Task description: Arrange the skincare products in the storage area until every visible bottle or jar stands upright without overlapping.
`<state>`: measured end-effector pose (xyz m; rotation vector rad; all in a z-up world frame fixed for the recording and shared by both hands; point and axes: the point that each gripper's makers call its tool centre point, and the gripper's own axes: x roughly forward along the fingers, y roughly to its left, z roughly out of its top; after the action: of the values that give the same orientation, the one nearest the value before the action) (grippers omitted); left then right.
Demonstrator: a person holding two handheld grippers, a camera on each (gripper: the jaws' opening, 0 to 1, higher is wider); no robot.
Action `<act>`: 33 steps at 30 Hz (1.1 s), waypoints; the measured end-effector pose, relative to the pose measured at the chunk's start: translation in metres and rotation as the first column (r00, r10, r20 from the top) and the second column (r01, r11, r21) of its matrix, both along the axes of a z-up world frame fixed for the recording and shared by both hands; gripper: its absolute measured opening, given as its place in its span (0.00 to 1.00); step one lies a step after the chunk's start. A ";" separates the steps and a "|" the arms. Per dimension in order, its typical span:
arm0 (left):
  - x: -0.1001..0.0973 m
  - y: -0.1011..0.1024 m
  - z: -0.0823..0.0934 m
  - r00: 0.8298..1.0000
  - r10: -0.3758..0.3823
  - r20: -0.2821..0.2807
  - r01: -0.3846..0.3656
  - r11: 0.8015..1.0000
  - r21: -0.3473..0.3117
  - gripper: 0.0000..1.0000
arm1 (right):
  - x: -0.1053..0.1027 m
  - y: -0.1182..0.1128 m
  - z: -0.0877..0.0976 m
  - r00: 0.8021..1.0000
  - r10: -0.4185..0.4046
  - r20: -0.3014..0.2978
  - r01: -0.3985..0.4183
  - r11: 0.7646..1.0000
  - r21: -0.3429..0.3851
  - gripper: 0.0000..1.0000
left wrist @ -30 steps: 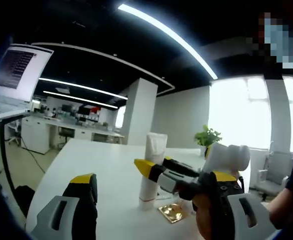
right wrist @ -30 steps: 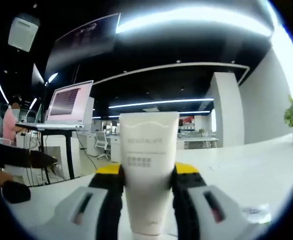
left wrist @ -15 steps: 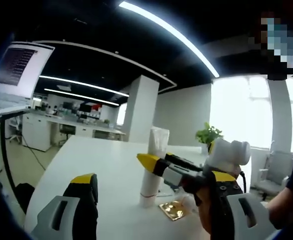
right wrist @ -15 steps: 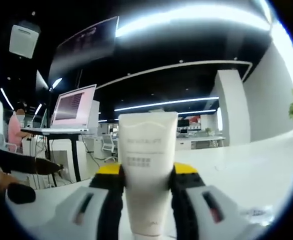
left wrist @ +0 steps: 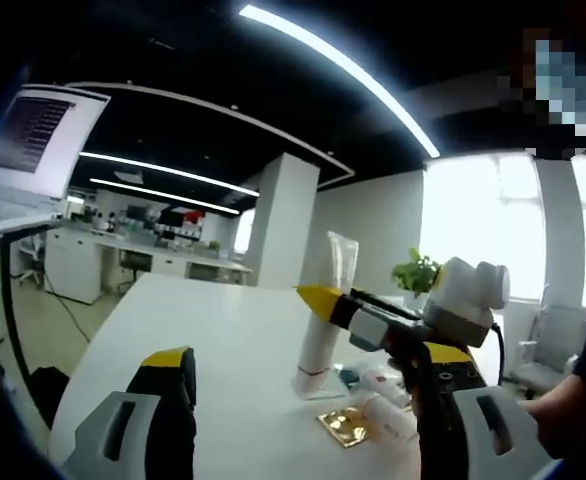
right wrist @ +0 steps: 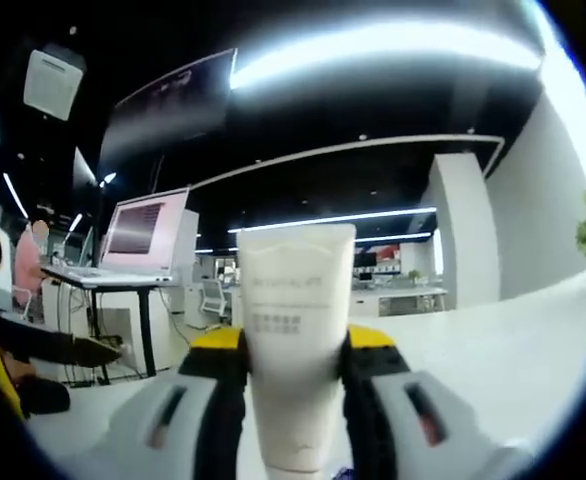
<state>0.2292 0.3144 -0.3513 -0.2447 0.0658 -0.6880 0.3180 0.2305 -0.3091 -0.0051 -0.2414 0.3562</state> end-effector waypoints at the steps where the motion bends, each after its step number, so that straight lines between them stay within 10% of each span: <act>1: 0.000 -0.002 0.000 1.000 -0.002 0.001 0.002 1.000 -0.001 0.93 | 0.001 -0.002 0.000 1.000 -0.004 -0.001 0.004 1.000 -0.001 0.36; 33: 0.002 -0.025 -0.002 0.999 -0.045 -0.007 0.045 0.999 0.013 0.93 | 0.008 -0.074 0.005 0.990 -0.138 0.011 0.139 0.989 -0.054 0.36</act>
<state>0.2311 0.2892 -0.3532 -0.2338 0.0827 -0.7310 0.3259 0.1561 -0.3043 -0.0765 -0.2370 0.2244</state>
